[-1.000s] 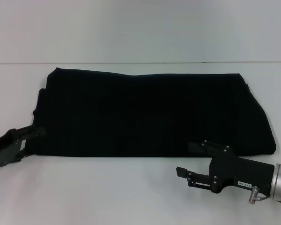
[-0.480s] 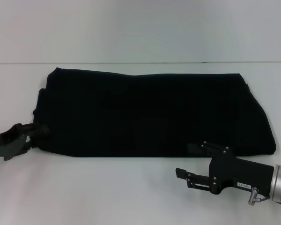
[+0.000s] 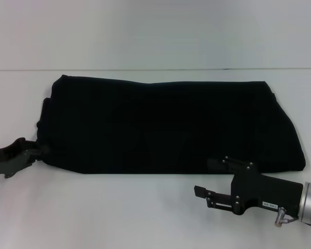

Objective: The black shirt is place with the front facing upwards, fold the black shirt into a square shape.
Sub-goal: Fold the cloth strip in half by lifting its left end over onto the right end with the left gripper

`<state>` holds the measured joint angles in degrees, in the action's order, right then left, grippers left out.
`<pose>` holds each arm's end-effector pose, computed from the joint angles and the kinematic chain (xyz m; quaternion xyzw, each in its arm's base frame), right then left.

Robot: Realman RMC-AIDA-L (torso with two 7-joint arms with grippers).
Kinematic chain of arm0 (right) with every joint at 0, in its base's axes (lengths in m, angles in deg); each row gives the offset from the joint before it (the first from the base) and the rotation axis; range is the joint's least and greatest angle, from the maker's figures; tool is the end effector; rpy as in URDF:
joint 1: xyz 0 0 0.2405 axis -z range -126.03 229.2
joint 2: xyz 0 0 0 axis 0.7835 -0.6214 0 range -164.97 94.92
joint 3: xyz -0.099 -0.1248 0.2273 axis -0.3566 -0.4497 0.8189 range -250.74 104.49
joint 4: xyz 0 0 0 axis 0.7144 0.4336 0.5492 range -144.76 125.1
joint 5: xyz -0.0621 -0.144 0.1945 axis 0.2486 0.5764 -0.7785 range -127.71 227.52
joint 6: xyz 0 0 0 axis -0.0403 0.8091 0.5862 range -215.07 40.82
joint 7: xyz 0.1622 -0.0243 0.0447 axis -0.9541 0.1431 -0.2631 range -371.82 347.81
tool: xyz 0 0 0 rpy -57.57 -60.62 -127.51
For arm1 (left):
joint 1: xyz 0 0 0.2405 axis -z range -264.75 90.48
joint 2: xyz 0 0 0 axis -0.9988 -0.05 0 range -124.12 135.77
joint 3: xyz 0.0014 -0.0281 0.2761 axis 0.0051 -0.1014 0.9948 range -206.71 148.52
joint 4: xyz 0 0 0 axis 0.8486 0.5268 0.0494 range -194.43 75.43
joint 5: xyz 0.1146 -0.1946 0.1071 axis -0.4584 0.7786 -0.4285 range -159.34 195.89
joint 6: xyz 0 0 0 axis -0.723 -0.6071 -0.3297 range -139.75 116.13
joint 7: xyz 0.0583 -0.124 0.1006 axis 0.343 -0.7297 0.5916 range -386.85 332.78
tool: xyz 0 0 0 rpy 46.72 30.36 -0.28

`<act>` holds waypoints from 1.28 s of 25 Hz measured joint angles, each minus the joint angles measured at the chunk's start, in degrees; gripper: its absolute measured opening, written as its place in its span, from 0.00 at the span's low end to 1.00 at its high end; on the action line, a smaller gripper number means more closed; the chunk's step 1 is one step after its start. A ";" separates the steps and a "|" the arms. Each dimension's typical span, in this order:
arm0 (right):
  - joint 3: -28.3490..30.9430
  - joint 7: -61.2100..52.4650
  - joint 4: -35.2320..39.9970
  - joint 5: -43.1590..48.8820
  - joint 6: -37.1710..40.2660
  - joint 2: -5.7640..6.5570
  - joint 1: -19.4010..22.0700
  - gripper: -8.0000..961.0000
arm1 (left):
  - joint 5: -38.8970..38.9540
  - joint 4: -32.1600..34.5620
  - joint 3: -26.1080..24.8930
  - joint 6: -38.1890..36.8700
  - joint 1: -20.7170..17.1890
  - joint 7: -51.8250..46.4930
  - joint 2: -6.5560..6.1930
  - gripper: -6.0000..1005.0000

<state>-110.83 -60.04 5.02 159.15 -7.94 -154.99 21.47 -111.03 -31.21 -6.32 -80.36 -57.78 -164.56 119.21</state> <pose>0.3191 0.3427 -0.1117 -0.9384 0.1480 0.2546 0.1808 -0.4159 0.3899 0.0094 -0.5910 -0.7378 -0.2497 0.2098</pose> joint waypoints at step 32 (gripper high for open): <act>2.16 -0.24 1.13 -0.35 -1.06 0.77 3.15 0.84 | 1.54 2.67 -11.45 -4.01 -5.70 1.06 -5.16 0.03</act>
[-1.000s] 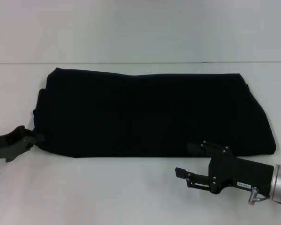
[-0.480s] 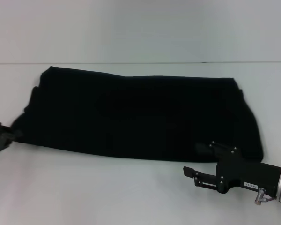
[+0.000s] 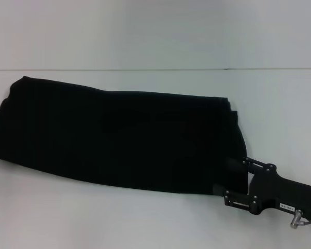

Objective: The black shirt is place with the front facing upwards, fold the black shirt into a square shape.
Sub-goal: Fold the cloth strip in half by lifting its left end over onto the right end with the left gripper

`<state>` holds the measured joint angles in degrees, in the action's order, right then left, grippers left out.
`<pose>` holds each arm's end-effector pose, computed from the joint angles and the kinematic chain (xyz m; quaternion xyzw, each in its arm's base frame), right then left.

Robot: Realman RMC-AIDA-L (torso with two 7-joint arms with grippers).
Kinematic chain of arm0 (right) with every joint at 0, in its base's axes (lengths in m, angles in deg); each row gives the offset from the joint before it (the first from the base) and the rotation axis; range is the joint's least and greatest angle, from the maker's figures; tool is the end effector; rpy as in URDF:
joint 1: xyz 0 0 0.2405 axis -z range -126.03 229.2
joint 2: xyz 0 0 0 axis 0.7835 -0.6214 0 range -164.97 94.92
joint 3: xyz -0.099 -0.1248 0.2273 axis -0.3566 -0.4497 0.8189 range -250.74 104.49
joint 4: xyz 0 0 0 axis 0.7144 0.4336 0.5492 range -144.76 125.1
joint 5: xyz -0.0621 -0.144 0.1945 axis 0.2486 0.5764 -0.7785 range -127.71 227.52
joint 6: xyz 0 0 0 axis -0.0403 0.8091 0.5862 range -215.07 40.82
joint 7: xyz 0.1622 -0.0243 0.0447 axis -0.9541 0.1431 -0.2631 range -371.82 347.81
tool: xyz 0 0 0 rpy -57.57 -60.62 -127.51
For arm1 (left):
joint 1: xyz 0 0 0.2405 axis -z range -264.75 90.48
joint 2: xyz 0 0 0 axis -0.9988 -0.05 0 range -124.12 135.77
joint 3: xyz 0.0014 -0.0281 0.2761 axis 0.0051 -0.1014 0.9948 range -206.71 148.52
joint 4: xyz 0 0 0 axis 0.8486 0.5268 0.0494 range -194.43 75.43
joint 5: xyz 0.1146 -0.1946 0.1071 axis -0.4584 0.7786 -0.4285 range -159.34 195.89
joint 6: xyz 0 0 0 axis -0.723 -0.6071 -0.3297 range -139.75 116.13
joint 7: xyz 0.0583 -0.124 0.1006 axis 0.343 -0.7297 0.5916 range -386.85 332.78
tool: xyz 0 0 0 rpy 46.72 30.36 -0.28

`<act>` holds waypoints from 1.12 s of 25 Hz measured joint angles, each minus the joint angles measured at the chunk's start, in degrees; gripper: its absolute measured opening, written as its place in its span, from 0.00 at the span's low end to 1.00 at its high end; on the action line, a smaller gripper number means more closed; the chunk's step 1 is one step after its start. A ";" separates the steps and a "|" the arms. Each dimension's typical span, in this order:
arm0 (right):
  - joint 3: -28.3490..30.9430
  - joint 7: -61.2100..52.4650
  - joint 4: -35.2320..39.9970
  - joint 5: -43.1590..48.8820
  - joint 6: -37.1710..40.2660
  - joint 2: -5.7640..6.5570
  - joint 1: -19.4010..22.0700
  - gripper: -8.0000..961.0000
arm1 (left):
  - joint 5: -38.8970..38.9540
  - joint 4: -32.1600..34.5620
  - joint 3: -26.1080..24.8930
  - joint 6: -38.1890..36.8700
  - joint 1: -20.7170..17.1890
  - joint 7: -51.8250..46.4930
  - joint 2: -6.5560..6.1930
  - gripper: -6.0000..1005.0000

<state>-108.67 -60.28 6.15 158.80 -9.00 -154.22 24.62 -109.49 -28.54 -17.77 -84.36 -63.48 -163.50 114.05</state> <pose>0.3451 0.3366 -0.0966 -0.9281 0.1764 0.2442 0.2186 -0.4669 0.3566 0.0979 -0.5260 -0.7364 -0.3201 0.2802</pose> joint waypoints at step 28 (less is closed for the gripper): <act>1.42 -0.06 -0.48 0.05 -1.75 -0.47 2.51 0.84 | 10.04 -7.77 25.91 -1.02 28.53 7.63 16.13 0.03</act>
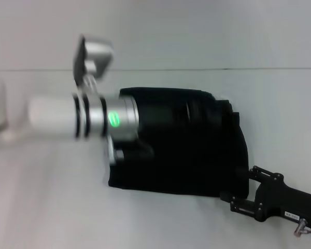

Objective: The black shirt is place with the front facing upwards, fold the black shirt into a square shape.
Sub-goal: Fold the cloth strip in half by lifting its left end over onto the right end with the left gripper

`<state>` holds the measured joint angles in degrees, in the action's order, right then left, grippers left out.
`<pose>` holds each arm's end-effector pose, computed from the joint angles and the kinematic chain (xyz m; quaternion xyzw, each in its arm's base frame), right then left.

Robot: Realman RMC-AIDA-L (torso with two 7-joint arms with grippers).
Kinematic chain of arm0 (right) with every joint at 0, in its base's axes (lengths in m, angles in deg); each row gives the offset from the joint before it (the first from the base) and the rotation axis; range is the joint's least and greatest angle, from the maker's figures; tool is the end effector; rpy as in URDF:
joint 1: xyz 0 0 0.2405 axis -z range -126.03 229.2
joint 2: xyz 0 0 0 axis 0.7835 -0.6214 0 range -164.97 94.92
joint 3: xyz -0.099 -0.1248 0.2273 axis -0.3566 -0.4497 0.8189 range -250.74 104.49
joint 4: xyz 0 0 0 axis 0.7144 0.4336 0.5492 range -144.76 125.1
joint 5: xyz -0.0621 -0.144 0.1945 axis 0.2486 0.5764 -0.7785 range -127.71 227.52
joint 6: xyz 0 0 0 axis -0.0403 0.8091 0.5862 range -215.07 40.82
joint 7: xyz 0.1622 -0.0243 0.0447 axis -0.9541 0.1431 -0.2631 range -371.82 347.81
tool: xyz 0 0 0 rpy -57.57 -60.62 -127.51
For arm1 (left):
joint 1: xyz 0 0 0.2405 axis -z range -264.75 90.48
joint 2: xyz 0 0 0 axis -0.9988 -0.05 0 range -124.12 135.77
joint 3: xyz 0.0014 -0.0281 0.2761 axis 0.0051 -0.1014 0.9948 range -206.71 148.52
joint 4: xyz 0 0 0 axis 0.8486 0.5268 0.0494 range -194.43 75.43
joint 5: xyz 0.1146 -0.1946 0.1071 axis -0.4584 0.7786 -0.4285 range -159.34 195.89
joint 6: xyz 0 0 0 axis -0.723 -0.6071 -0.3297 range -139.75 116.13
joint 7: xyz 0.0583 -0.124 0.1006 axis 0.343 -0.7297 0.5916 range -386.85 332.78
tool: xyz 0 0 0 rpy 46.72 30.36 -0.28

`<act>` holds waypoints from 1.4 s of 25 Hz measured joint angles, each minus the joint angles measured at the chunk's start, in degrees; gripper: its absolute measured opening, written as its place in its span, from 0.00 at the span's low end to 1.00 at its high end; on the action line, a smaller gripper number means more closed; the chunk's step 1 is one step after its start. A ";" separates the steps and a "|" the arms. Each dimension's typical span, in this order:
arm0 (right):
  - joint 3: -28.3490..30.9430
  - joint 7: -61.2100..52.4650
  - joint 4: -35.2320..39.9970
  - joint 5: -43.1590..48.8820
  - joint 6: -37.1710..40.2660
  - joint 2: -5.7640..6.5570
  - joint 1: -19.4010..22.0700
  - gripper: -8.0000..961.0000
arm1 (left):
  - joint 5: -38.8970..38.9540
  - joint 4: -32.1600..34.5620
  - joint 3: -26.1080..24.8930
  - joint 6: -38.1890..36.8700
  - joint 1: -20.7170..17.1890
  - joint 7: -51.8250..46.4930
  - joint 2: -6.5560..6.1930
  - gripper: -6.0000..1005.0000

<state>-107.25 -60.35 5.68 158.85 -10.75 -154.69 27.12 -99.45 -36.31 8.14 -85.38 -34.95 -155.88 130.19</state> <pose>0.3624 0.3229 -0.0998 -0.9184 0.2108 0.2368 0.2369 -0.1636 0.4452 -0.1285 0.7863 0.5611 0.2575 0.0231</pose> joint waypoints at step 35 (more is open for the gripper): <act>2.05 -5.98 -5.97 -14.80 -24.57 -0.62 -16.77 0.84 | 4.16 -7.89 6.93 -7.57 -5.17 8.24 -0.27 0.03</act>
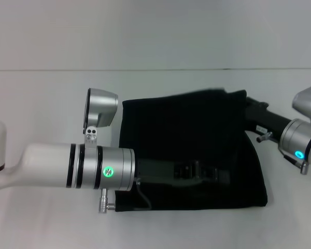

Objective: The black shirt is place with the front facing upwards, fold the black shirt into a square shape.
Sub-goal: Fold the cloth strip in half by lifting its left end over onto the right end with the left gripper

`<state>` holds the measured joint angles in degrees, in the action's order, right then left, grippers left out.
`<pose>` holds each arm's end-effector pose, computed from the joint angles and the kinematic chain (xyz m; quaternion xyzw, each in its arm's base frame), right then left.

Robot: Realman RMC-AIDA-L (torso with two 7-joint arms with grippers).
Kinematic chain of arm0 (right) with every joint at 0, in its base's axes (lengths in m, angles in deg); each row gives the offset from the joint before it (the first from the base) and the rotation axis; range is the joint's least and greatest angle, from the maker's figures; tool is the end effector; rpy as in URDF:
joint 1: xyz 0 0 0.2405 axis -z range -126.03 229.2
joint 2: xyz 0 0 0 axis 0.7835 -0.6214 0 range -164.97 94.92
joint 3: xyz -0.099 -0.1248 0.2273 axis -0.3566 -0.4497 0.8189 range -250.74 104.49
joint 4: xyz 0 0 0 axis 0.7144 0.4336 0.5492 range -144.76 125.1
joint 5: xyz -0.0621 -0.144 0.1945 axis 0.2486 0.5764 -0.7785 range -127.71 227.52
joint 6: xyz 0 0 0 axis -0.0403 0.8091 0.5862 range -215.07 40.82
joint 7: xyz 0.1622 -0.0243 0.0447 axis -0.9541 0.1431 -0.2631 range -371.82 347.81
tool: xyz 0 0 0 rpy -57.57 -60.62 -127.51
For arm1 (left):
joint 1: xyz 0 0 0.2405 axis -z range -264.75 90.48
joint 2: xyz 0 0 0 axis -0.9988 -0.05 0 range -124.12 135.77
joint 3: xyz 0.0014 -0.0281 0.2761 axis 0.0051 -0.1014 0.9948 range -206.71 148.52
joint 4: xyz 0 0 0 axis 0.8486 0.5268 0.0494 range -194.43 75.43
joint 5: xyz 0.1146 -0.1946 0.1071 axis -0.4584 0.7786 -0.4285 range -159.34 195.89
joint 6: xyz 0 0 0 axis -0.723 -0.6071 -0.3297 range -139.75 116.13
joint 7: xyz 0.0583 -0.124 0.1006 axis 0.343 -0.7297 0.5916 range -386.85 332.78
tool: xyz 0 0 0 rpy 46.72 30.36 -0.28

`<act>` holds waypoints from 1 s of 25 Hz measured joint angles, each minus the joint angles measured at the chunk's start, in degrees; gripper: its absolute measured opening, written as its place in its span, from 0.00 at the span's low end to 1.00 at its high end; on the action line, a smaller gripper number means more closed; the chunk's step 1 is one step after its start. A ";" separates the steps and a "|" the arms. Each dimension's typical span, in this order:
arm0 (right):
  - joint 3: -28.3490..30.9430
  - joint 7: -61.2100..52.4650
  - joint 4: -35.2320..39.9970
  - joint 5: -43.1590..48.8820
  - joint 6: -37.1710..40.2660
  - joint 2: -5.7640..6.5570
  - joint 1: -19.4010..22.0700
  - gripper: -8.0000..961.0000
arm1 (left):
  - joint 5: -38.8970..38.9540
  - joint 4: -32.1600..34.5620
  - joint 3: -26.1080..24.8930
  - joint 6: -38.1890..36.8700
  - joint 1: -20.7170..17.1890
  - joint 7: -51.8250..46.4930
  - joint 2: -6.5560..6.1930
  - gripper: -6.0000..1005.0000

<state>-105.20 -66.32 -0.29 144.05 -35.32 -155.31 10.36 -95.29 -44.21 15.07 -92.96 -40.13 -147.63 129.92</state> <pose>0.3060 0.4530 -0.1018 -0.8558 0.2942 0.2356 0.3544 -0.1935 0.3777 -0.1584 0.7922 0.5529 0.2319 0.1142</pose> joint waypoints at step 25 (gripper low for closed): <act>0.36 0.18 0.67 -2.08 -3.51 0.14 0.13 0.84 | 2.80 -2.99 2.88 10.77 0.97 0.01 0.63 0.06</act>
<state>-104.84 -66.14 0.38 141.97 -38.83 -155.16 10.49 -92.50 -47.20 17.95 -82.19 -39.16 -147.62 130.55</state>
